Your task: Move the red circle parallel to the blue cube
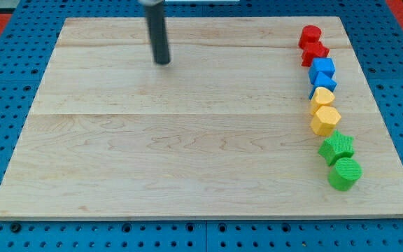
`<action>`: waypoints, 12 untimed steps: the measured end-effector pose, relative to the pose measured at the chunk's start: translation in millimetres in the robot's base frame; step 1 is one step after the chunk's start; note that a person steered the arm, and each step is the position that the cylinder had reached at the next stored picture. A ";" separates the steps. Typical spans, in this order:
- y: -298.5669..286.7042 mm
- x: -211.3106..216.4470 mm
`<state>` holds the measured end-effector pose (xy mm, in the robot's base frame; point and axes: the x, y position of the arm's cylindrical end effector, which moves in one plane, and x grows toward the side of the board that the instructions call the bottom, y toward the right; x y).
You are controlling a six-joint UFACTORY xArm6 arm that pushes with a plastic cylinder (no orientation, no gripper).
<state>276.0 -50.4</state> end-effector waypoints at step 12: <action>160.8 -12.0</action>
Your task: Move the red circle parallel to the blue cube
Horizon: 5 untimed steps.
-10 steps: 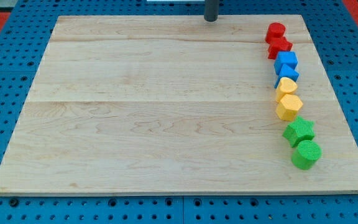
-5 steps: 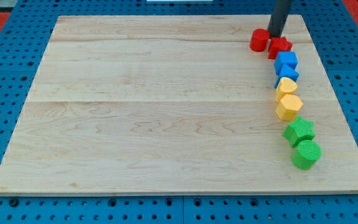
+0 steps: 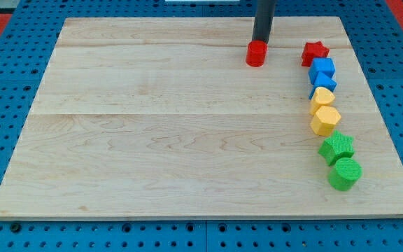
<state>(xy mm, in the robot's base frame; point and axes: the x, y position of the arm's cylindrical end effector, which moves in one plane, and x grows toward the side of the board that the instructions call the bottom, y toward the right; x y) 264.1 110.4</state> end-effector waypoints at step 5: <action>-66.9 59.6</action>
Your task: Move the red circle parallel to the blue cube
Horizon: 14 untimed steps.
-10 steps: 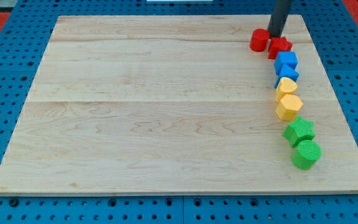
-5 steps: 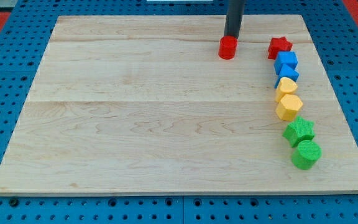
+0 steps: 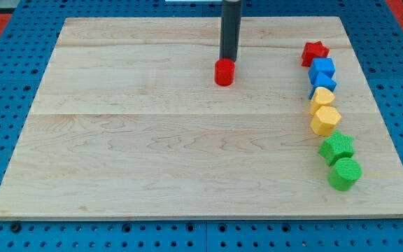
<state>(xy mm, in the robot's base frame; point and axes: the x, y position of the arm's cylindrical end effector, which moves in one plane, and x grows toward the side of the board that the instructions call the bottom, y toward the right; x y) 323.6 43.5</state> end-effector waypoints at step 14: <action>-231.5 -17.5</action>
